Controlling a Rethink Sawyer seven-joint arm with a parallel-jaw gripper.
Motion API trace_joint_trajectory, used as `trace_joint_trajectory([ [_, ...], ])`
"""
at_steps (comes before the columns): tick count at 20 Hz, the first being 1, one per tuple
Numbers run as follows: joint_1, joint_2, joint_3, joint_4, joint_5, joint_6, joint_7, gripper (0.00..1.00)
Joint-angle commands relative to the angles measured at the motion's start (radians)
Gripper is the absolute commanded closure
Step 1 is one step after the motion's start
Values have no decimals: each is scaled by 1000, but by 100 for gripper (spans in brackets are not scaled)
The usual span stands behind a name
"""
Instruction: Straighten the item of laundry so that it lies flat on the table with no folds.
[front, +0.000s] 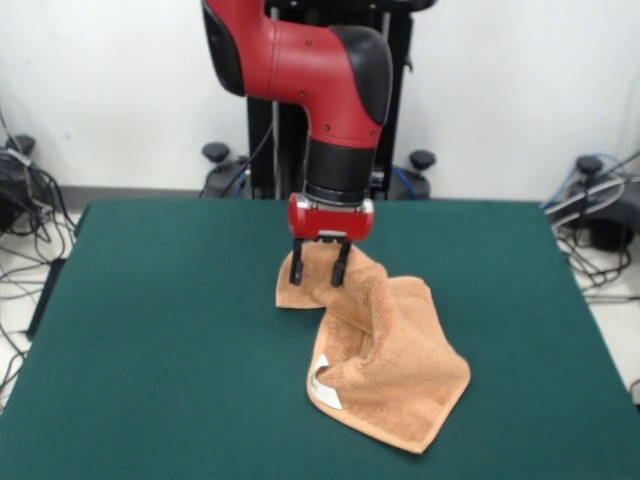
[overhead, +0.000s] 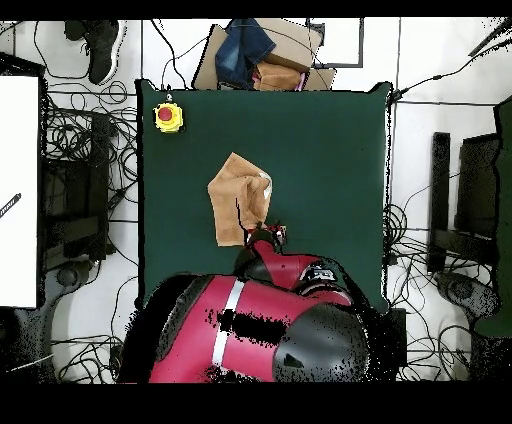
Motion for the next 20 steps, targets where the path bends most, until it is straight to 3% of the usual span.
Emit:
trace_joint_trajectory([
  [1, 12, 9, -12, -87, 13, -9, 121, 0],
  [14, -36, 13, -15, -83, -37, -8, 114, 0],
  [20, -33, 82, -42, -102, -22, -82, 126, 0],
])
